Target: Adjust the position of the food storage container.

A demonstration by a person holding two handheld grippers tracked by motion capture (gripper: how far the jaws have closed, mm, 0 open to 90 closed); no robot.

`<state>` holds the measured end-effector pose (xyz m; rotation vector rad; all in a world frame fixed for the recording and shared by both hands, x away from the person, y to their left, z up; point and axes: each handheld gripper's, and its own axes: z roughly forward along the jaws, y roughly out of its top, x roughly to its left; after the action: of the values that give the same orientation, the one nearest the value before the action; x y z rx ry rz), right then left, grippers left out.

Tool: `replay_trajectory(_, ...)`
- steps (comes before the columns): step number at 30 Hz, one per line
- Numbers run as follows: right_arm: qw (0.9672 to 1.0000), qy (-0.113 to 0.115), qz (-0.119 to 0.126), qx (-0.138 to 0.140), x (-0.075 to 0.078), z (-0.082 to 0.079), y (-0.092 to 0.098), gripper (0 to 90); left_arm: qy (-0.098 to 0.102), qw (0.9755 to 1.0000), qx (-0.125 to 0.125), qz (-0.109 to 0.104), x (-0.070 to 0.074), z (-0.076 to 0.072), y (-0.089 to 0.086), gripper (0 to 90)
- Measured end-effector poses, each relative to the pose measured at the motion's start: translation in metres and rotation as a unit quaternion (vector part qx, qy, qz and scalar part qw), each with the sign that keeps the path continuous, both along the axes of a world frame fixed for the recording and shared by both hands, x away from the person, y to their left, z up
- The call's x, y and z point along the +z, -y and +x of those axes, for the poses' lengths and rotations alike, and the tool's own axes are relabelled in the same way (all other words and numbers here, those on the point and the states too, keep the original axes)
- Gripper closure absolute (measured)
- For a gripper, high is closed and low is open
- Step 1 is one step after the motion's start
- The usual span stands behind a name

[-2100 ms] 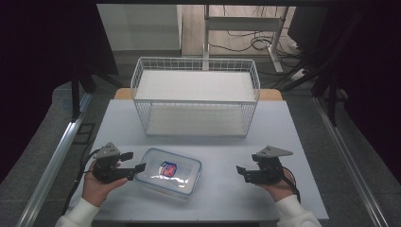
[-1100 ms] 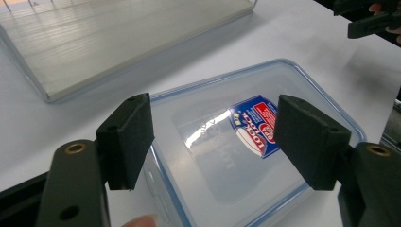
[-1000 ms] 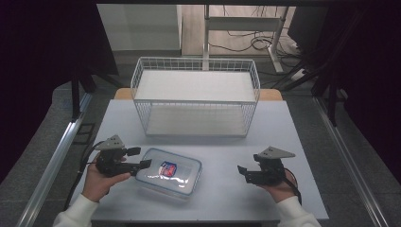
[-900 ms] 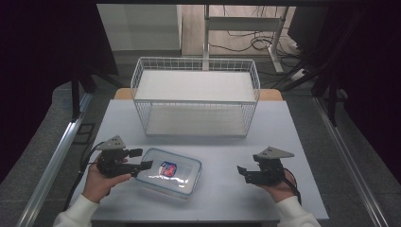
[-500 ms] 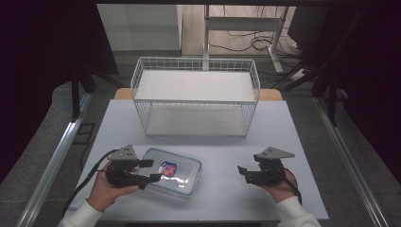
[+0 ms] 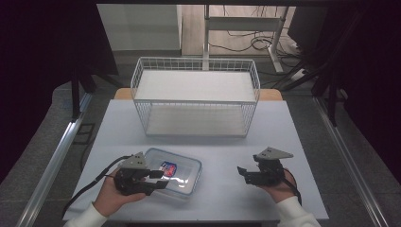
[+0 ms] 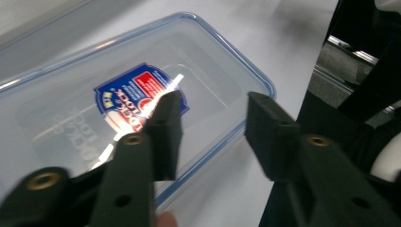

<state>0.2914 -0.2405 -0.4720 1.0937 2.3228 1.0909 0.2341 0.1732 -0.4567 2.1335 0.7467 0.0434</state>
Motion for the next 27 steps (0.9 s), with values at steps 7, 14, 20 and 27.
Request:
replay_trajectory(7,1.0,0.003,-0.002,0.006,0.0,0.0,-0.001,22.1,-0.029,0.9977,-0.06,0.013,-0.009,-0.004,0.01,83.1)
replay_trajectory(14,1.0,0.005,-0.006,0.005,0.0,0.0,0.0,22.0,-0.044,0.9953,-0.083,0.024,-0.016,-0.009,0.016,89.4)
replay_trajectory(20,0.9999,0.005,-0.008,0.005,-0.001,0.0,-0.001,21.8,-0.053,0.9927,-0.096,0.05,-0.028,-0.01,0.026,89.6)
replay_trajectory(27,0.9999,0.004,-0.011,0.006,-0.002,0.0,-0.001,21.7,-0.067,0.9914,-0.092,0.065,-0.039,-0.007,0.036,89.6)
